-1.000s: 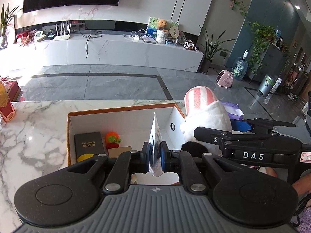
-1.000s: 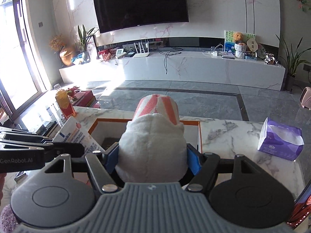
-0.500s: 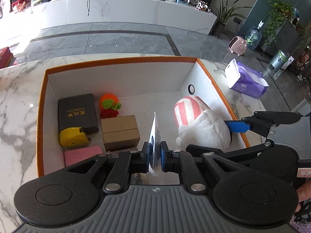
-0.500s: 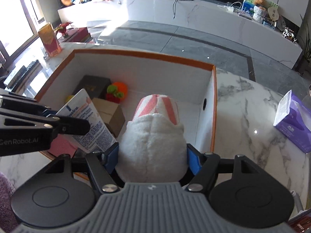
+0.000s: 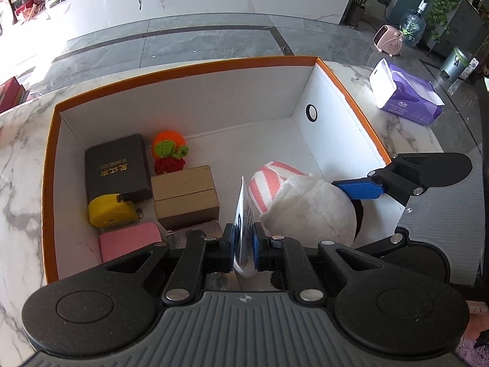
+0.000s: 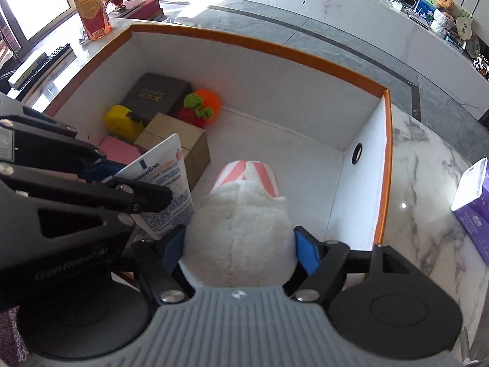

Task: Organize objects
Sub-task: 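Carry the bunny and Vaseline tube over the orange box with both tools, then lower the bunny and tube into the box and open both tools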

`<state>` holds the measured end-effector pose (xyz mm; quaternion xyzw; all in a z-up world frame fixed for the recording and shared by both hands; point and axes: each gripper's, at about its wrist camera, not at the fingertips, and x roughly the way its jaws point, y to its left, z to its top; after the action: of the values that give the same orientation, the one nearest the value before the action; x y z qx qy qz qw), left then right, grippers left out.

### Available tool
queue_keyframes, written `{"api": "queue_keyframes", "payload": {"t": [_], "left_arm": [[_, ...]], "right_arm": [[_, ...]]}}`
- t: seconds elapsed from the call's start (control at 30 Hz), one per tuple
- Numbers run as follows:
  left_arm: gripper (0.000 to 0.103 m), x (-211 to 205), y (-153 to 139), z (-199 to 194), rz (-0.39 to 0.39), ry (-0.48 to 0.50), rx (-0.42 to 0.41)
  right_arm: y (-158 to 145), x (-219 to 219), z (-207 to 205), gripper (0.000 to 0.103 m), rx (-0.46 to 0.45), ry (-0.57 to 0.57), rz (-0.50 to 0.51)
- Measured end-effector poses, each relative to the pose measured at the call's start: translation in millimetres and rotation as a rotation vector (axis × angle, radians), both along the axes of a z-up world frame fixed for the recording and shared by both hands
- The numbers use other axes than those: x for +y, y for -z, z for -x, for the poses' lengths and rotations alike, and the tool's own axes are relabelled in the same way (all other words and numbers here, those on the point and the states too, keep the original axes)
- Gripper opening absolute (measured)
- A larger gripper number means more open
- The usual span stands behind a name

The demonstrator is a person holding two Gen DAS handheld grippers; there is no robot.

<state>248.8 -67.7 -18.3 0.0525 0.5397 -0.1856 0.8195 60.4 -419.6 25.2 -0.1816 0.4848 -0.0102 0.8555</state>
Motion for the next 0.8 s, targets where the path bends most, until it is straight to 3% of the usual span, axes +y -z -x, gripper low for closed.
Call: {"api": "queue_keyframes", "payload": {"t": [0.33,0.63,0.8], "left_arm": [[0.014,5,1,-2,0.042,-0.018,0.024],[0.042,15,-9,3,0.087,-0.035,0.002],[0.051,26,-23,15,0.122,-0.038,-0.044]], "right_arm": [[3,0,-3,0.076,0.028,-0.030,-0.047],[-1,-5,2,0.075,0.024,-0.027,-0.113],[-15,-1,18,0.080,-0.045,-0.031,-0.058]]}}
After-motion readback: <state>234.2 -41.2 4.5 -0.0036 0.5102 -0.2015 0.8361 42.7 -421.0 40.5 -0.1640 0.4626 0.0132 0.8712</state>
